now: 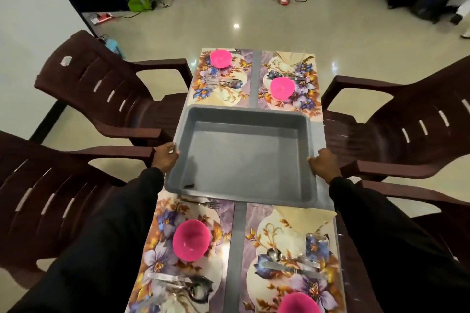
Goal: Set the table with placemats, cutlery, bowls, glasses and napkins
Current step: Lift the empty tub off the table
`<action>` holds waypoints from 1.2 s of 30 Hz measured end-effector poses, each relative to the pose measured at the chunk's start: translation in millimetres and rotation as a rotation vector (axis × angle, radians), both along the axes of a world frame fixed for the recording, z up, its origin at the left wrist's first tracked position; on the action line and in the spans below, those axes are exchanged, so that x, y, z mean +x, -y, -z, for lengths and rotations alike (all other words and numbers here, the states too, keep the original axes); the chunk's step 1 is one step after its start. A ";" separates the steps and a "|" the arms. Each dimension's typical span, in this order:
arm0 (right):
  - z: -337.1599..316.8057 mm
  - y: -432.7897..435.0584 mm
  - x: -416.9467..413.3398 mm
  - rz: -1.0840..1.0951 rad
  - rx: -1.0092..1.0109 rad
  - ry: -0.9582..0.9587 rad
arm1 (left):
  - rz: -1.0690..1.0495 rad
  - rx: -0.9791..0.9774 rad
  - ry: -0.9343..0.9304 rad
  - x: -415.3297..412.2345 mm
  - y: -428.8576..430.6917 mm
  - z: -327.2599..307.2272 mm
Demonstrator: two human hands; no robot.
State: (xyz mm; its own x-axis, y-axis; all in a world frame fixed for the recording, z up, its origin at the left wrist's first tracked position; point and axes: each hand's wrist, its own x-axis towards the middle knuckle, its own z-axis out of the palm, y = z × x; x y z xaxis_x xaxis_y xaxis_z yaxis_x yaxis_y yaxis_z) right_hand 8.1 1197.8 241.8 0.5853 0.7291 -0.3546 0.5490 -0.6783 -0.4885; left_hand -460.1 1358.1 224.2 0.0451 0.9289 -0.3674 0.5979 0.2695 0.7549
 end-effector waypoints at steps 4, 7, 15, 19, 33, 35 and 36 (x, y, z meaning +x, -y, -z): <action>16.6 -14.9 7.6 0.067 0.065 0.018 | -0.098 -0.076 0.051 10.4 -8.0 -10.0; 18.5 -19.9 7.9 0.058 0.047 0.048 | -0.178 -0.090 0.067 18.1 -3.0 -28.6; -53.4 -47.0 -13.8 -0.047 0.156 0.041 | -0.316 -0.030 0.163 -24.2 19.2 -91.2; -122.8 -58.2 -58.1 -0.156 0.274 0.023 | -0.418 0.088 0.197 -72.8 60.6 -148.6; -262.0 26.6 -282.1 -0.667 0.406 -0.101 | -0.868 0.290 0.208 -266.5 385.0 -308.7; -265.6 43.3 -313.5 -0.728 0.403 -0.133 | -0.939 0.293 0.220 -283.1 440.7 -313.9; -270.3 59.0 -333.2 -0.764 0.398 -0.135 | -0.990 0.300 0.224 -292.2 473.3 -315.5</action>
